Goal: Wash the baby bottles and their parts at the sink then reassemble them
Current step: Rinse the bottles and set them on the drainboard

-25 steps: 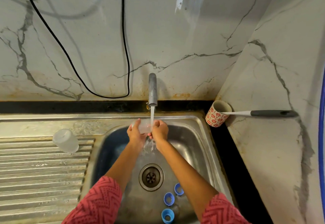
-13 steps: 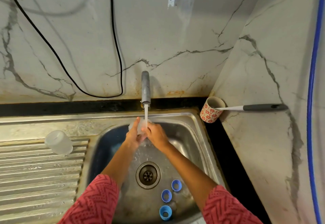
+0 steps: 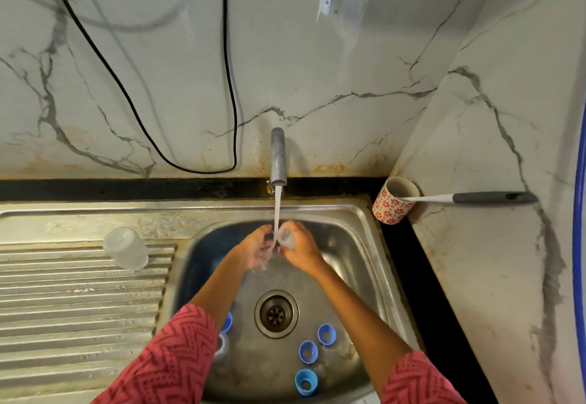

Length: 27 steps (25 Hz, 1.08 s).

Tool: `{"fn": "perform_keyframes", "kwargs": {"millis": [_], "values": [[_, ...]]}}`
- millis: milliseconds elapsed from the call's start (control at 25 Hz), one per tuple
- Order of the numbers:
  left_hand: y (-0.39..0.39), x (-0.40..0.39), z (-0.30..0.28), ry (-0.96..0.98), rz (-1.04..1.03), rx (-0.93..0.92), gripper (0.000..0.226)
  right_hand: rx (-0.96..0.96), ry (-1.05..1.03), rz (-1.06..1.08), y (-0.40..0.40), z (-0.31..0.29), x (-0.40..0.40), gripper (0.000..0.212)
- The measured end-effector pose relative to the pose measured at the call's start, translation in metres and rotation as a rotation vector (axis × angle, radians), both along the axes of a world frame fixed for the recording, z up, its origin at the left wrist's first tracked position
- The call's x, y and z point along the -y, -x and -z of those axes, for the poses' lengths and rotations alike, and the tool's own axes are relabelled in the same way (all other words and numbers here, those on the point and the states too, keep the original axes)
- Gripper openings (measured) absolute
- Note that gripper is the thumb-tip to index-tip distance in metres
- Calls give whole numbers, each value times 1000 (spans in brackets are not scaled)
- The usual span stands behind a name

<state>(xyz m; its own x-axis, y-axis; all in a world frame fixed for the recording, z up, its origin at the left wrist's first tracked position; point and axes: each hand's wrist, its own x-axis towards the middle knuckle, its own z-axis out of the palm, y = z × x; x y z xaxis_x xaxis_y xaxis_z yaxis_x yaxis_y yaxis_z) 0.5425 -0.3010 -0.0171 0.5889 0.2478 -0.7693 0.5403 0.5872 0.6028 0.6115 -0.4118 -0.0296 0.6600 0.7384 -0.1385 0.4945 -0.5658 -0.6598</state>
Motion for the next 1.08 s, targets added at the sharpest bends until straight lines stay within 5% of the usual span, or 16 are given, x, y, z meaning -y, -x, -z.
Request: {"fn": "perform_keyframes", "kwargs": {"millis": [80, 240, 320, 440, 520, 600, 680, 800, 960, 1080], "values": [[0, 1, -1, -31, -97, 126, 29, -69, 58, -65, 11, -2, -4, 52], [-18, 13, -11, -137, -130, 272, 25, -232, -161, 106, 10, -13, -14, 54], [-19, 21, -9, -183, -132, 232, 27, -189, -181, 208, 18, -2, -12, 54], [-3, 19, 5, -151, -144, 216, 34, -228, 5, 69, 21, -8, -17, 46], [-6, 13, -9, -158, -149, 263, 31, -222, -104, 54, 17, -20, -19, 44], [-20, 16, -23, -228, -72, 287, 26, -115, -280, 260, 23, -13, -17, 53], [-20, 20, -19, -268, -34, 230, 27, -17, -210, 353, 37, -8, -17, 59], [1, 14, 7, -172, -150, 264, 26, -39, -55, 67, 31, -14, -18, 49], [-5, 17, 0, -156, -17, 241, 21, 57, -127, 227, 29, -2, -4, 45], [-6, 14, 1, -261, 12, 124, 27, -34, -116, 124, 39, -2, -4, 46]]}}
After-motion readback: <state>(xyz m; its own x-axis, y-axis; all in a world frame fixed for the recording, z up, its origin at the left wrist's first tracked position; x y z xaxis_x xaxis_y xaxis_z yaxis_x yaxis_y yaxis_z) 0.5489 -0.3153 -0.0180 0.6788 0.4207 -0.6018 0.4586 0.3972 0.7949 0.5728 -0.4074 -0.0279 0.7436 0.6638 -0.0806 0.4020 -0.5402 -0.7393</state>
